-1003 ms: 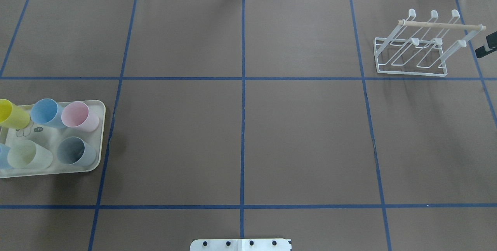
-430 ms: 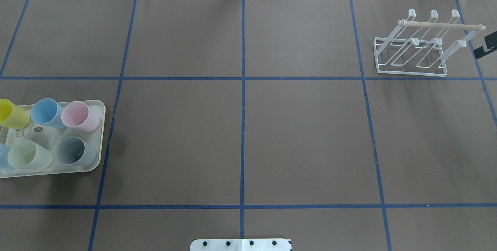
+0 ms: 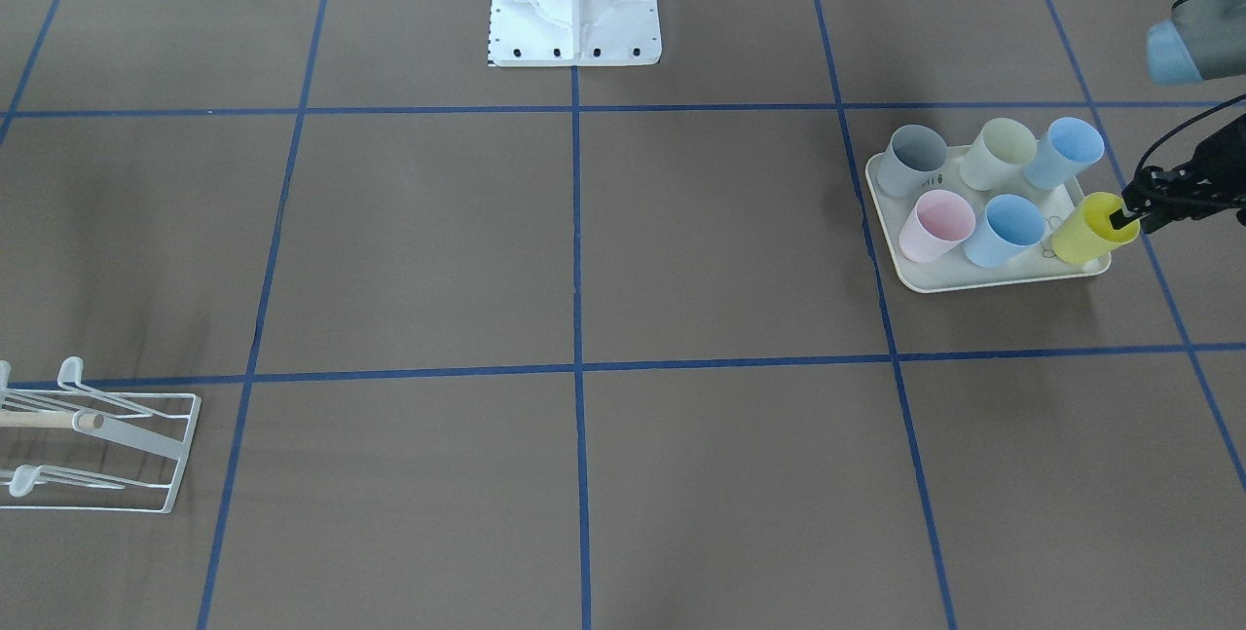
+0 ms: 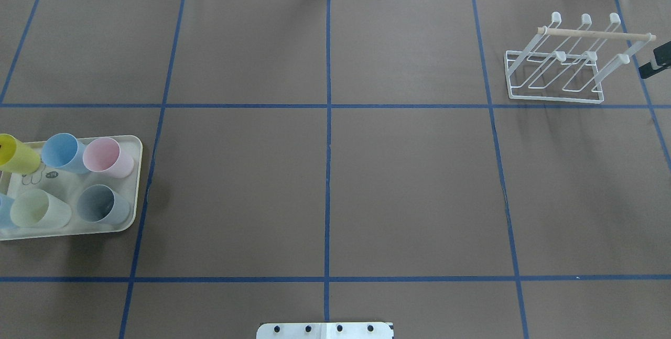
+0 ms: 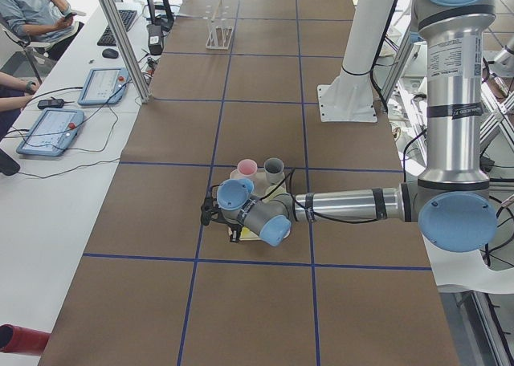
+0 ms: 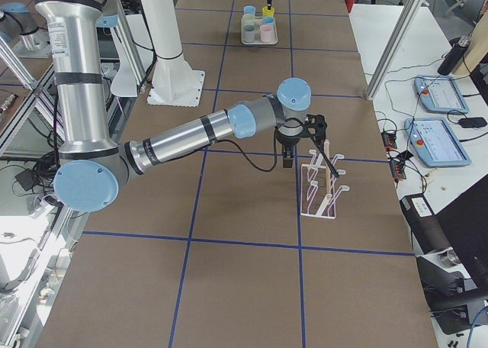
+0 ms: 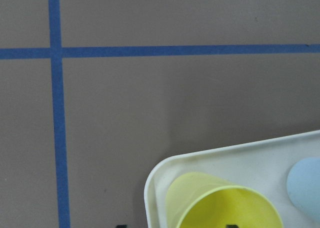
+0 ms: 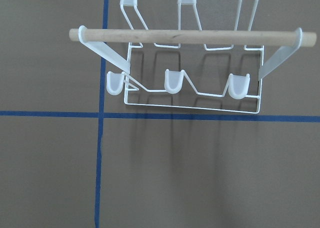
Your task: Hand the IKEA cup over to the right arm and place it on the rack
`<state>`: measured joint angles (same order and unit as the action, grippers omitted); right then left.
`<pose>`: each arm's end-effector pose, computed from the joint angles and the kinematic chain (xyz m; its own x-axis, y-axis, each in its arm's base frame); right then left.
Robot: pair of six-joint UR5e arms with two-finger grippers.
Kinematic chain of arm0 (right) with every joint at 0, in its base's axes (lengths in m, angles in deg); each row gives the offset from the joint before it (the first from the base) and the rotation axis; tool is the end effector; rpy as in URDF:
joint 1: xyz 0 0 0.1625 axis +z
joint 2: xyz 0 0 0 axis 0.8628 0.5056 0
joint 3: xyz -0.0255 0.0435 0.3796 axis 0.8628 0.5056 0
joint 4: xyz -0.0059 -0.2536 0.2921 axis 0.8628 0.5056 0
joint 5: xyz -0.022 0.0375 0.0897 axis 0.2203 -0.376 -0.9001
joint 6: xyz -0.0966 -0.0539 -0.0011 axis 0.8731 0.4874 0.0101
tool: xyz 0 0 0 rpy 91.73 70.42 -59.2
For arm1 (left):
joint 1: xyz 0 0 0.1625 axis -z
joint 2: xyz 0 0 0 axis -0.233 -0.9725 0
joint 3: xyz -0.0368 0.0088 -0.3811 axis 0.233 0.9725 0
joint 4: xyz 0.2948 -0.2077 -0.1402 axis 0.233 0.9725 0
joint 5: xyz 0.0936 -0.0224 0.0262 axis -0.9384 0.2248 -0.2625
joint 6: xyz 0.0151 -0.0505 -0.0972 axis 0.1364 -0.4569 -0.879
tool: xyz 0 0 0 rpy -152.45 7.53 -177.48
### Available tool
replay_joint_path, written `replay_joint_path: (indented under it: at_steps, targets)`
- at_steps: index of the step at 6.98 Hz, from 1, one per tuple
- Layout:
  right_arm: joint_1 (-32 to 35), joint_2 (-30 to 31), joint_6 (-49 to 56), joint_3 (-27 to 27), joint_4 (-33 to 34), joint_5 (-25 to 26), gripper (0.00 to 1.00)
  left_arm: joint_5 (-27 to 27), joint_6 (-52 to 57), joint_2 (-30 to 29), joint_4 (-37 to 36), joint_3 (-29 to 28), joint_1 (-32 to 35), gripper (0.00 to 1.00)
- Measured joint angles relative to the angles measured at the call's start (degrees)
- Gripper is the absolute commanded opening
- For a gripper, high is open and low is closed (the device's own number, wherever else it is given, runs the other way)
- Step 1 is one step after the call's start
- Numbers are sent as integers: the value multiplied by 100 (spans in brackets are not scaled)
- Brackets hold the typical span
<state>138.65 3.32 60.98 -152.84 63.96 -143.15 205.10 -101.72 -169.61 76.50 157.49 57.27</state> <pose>-0.0459 -0.4803 0.4294 0.5778 -0.0145 0.8160 -0.0501 0.9973 0.0532 0.1012 -0.4391 0.6243 0.5732 0.0802 -0.8155 -0.0124 0.9959 0.0892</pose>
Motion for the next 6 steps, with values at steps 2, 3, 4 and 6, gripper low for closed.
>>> replay_joint_path:
  at_steps: [2,3,4,6]
  targets:
    - [0,-13,-2,-7,-4,-3,100,-137,2,-4,2,-1,-29,0]
    - [0,-23,-6,-20,-23,-3,100,-299,-11,10,6,11,-30,0]
    - [0,-76,-8,-46,-37,-4,100,-401,-24,67,1,119,-5,0]
    - [0,-326,-48,-99,-13,2,100,-457,-20,207,-47,565,488,0]
